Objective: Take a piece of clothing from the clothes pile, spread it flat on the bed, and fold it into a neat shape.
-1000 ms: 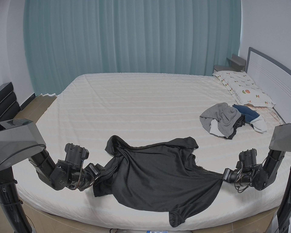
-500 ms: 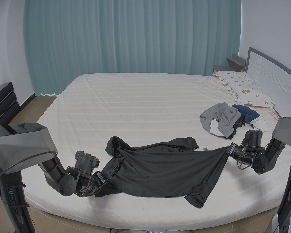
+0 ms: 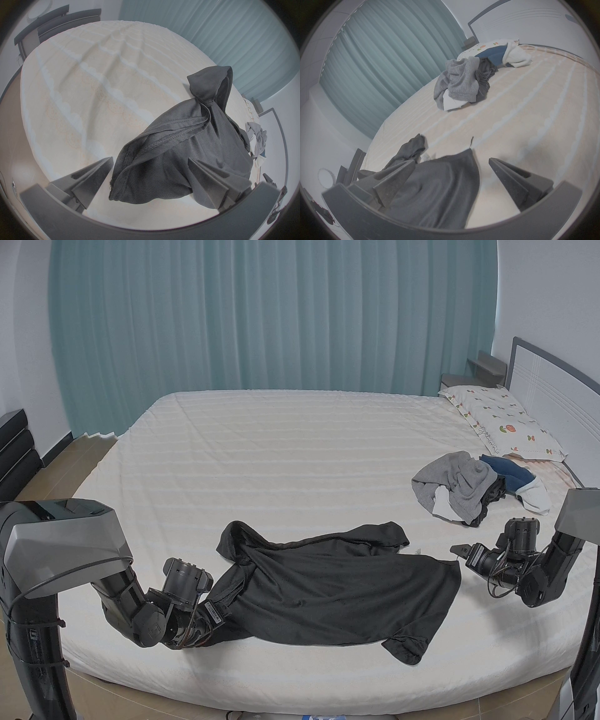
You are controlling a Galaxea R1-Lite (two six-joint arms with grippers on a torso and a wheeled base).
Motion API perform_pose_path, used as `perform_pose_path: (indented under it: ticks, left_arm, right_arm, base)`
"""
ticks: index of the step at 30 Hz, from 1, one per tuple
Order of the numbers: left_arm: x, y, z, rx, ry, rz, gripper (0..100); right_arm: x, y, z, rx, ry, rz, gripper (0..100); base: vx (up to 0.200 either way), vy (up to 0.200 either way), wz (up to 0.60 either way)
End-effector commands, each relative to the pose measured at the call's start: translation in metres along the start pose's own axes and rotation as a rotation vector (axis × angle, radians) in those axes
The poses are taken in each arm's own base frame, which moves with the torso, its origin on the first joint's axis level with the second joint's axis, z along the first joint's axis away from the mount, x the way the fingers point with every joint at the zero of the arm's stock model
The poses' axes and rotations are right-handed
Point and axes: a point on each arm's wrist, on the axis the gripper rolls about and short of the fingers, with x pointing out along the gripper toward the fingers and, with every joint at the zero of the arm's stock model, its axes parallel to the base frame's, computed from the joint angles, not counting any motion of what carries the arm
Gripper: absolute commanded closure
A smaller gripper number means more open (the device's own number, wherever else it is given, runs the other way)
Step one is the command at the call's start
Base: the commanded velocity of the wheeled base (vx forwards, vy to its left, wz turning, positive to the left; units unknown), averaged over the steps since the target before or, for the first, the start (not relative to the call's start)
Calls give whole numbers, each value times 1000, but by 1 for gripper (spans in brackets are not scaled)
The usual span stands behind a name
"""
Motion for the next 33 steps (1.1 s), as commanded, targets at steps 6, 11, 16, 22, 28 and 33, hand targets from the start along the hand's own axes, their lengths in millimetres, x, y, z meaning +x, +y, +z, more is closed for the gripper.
perform_pose_path:
  ticks: [6,11,16,22,28,33]
  left_arm:
    - [2,2,4,-11,-18,14,0]
    - [3,-1,8,-18,-39,13,100]
    - [3,1,7,-17,-34,20,100]
    - [-2,6,11,-31,-41,30,100]
    - [-11,13,12,-26,-39,42,100]
    - [-14,19,7,-22,-27,58,100]
  right_arm:
    - [-52,13,-63,-38,268,43,0]
    - [-55,18,-84,-49,346,43,0]
    - [-50,25,-104,-99,388,20,0]
    - [-47,29,-114,-130,384,5,0]
    - [-44,25,-124,-154,399,-32,100]
    - [-57,22,-124,-168,380,-29,100]
  base:
    - [0,0,0]
    - [0,0,0]
    - [0,0,0]
    - [0,0,0]
    - [0,0,0]
    - [0,0,0]
